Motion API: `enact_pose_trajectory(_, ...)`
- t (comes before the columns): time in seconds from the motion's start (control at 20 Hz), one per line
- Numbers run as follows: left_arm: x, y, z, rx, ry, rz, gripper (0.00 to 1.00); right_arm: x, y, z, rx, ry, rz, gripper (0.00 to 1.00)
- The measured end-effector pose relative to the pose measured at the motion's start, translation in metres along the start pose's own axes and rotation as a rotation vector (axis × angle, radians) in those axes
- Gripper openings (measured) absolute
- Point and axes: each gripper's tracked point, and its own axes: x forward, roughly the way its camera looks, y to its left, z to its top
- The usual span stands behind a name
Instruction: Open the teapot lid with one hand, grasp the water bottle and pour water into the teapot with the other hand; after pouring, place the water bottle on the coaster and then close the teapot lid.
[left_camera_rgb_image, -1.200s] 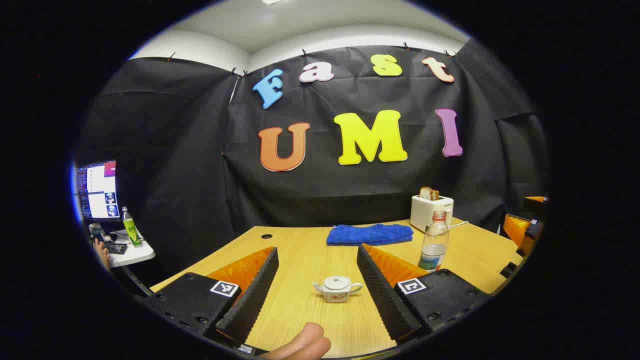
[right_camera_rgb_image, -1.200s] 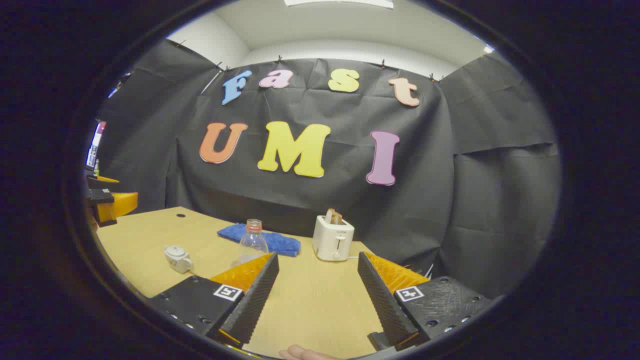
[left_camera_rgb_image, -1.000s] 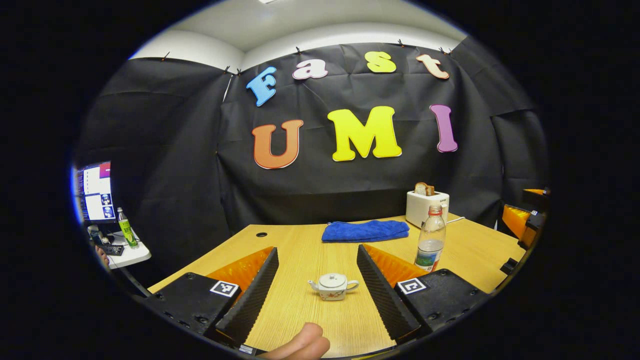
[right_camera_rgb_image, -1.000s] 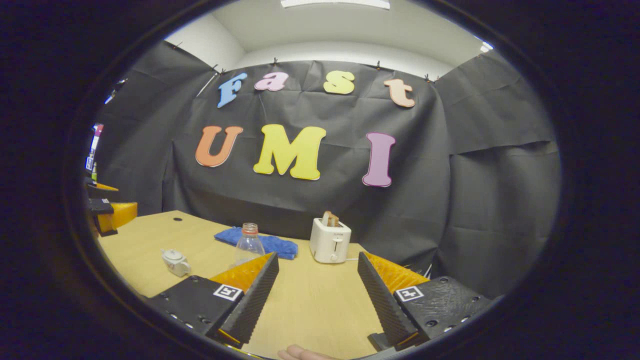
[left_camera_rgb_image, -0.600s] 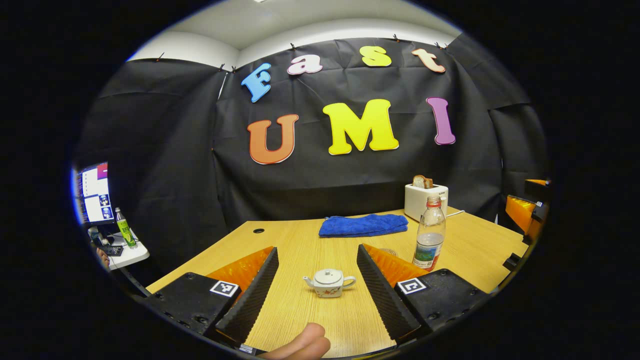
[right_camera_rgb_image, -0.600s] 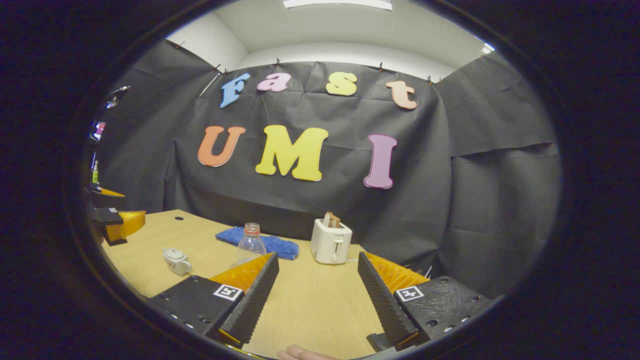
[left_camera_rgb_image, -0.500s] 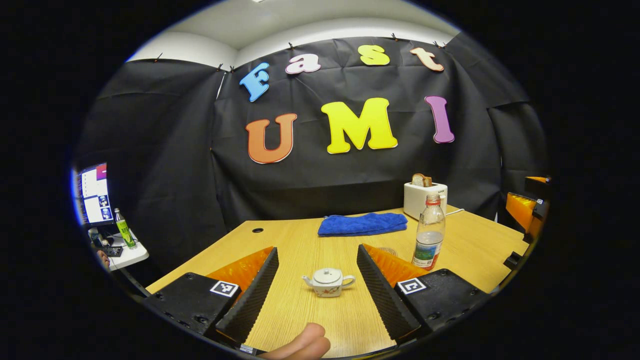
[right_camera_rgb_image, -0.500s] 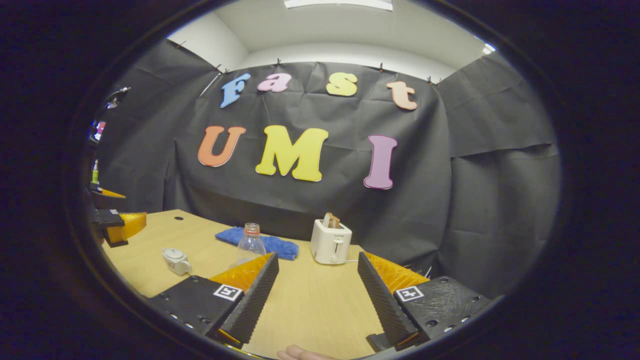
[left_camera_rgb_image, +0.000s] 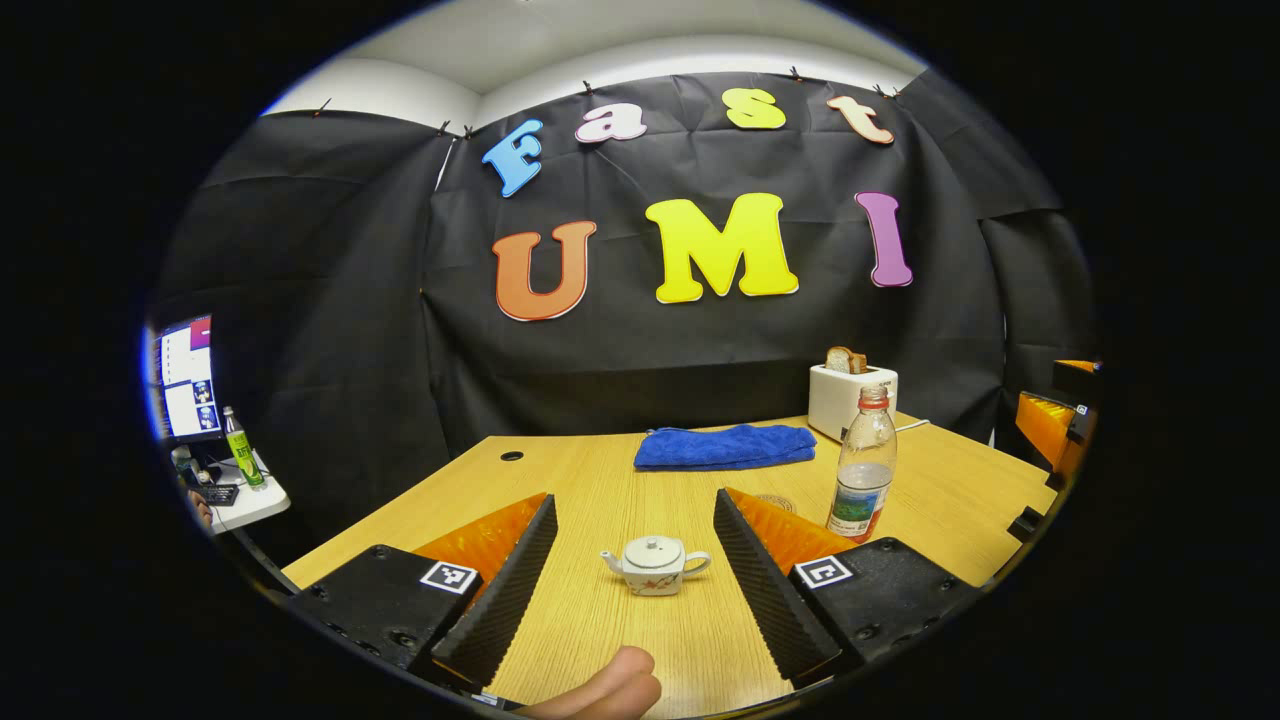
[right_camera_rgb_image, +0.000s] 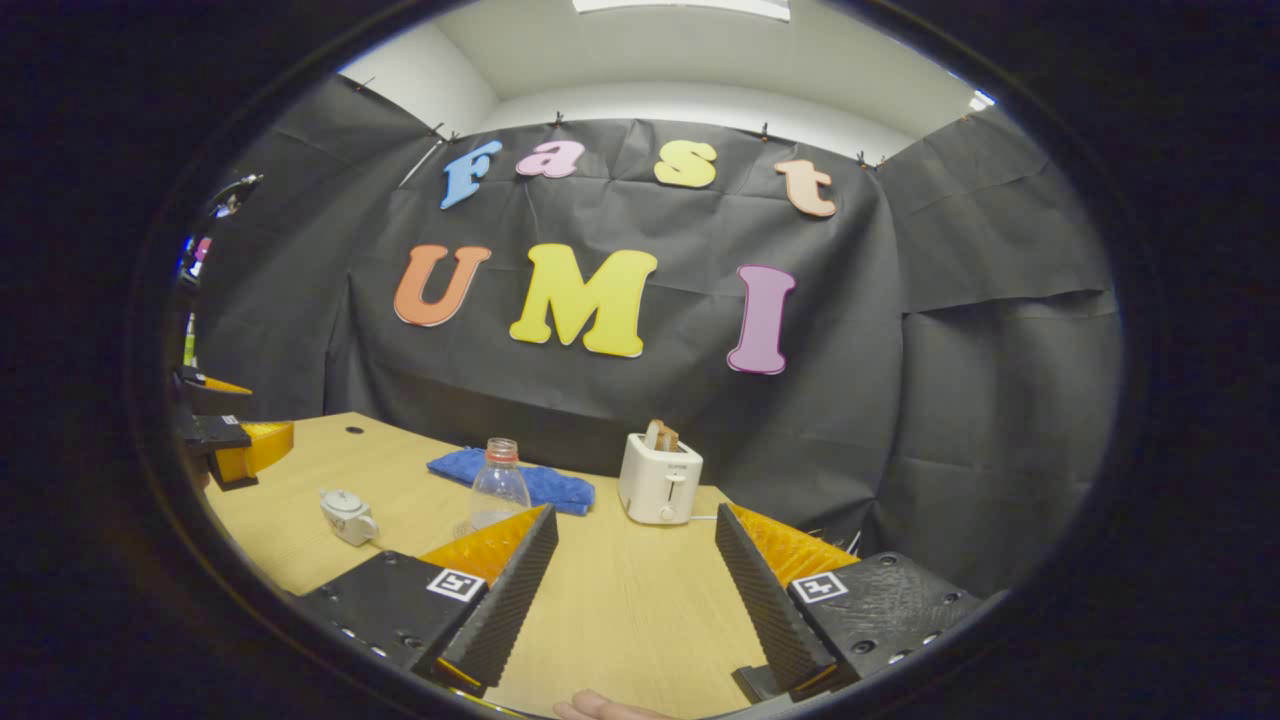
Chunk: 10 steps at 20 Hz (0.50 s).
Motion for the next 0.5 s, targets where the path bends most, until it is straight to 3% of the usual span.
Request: enact_pose_trajectory(0.5, 0.079, -0.010, -0.070, -0.043, 0.028, -0.040, 0.99, 0.003, -0.005, -0.002, -0.025, 0.003, -0.029, 0.97)
